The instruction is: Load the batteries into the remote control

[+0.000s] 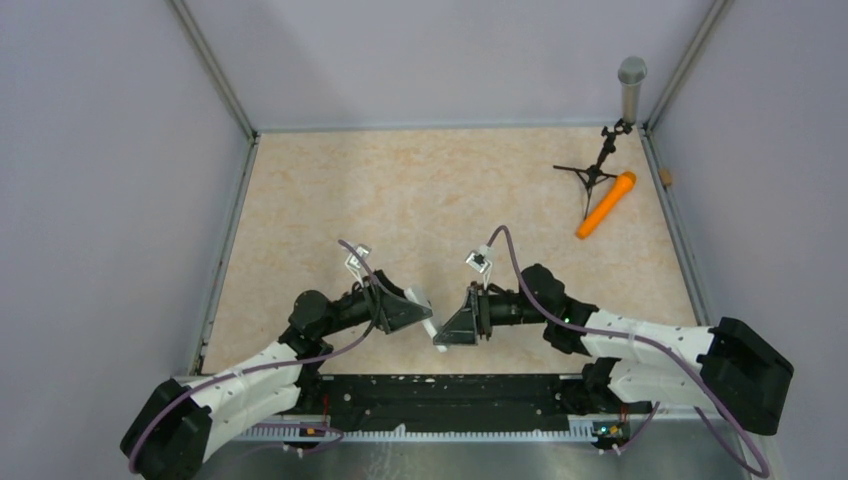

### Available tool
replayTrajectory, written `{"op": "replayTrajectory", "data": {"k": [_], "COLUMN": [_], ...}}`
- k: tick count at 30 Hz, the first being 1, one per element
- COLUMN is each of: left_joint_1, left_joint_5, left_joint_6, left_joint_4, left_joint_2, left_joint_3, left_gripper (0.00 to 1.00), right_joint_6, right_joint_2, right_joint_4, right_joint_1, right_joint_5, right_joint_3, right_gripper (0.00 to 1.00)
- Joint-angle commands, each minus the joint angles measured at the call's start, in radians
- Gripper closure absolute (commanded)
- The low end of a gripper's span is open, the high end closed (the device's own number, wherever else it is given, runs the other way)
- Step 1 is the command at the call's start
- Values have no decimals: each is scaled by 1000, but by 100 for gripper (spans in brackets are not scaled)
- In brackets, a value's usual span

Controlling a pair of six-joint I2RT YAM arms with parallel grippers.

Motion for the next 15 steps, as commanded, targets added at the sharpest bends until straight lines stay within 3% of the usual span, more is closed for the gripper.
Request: {"op": "replayTrajectory", "data": {"k": [1, 10, 15], "left_joint_1": [6, 6, 6], "left_joint_5": [37, 51, 62], "left_joint_6": [-25, -41, -58], "left_joint_4": [113, 154, 201], "left_joint_2": [-10, -24, -9], "left_joint_3": [20, 13, 14], "left_gripper": [6, 25, 47], "right_joint_6": [77, 126, 133], "right_joint_2": [-13, 9, 5], "right_joint_4": [226, 311, 323], "right_joint_1": [-13, -14, -14], "right_joint_5": [-39, -22, -6], "right_joint_3": [-15, -50, -66], "right_gripper": [100, 100, 100]}}
